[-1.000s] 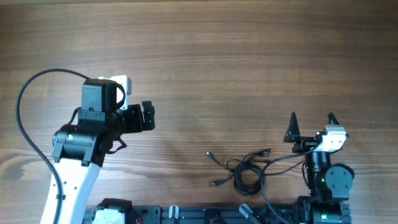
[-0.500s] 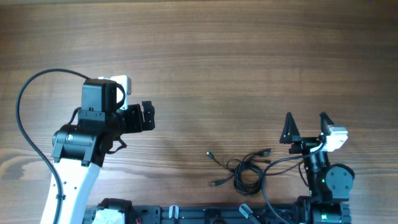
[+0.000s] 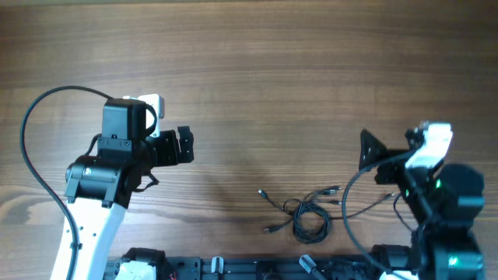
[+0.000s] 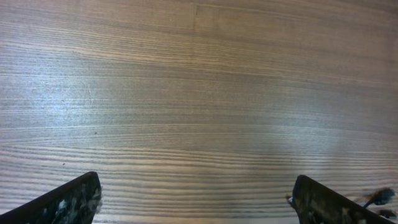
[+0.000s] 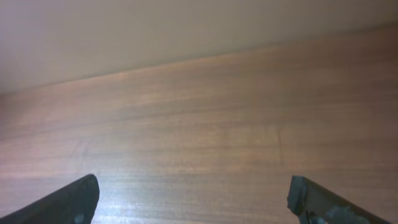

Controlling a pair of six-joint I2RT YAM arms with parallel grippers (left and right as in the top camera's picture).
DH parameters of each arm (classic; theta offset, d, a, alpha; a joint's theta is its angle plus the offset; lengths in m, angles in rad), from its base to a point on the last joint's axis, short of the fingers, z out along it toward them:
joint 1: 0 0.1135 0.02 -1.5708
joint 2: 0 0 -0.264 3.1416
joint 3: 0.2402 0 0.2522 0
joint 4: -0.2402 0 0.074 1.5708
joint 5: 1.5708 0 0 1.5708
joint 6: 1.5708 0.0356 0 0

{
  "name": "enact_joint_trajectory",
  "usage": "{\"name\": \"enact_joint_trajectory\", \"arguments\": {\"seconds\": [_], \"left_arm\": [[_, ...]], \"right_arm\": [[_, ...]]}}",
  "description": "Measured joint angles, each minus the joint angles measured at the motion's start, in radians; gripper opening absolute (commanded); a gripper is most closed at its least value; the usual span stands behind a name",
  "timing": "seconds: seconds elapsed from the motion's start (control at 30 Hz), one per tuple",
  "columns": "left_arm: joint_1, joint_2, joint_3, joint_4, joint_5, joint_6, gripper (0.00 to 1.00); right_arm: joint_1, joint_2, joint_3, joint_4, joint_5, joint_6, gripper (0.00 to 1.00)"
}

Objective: Untangle cables
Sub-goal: 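Move the right gripper down onto the black cable bundle and grasp it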

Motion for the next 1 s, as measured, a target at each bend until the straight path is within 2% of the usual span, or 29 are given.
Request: {"name": "enact_joint_trajectory", "arguments": {"seconds": [0.17,0.27,0.57,0.7,0.9,1.0], "left_arm": [[0.0,0.003,0.0,0.0,0.0,0.0,1.0],[0.0,0.003,0.0,0.0,0.0,0.0,1.0],[0.0,0.003,0.0,0.0,0.0,0.0,1.0],[0.0,0.003,0.0,0.0,0.0,0.0,1.0],[0.0,0.003,0.0,0.001,0.0,0.0,1.0],[0.0,0.003,0.001,0.0,0.0,0.0,1.0]], "right_arm": [[0.0,0.273,0.252,-0.228,-0.002,-0.015,1.0],[0.0,0.372,0.322,-0.249,-0.039,-0.007,1.0],[0.0,0.608,0.328,-0.328,-0.148,0.179,1.0],[0.0,0.678,0.328,-0.36,-0.22,0.154,1.0],[0.0,0.693,0.328,-0.457,-0.273,0.108,1.0],[0.007,0.693,0.328,-0.558,-0.288,0.101,1.0]]}}
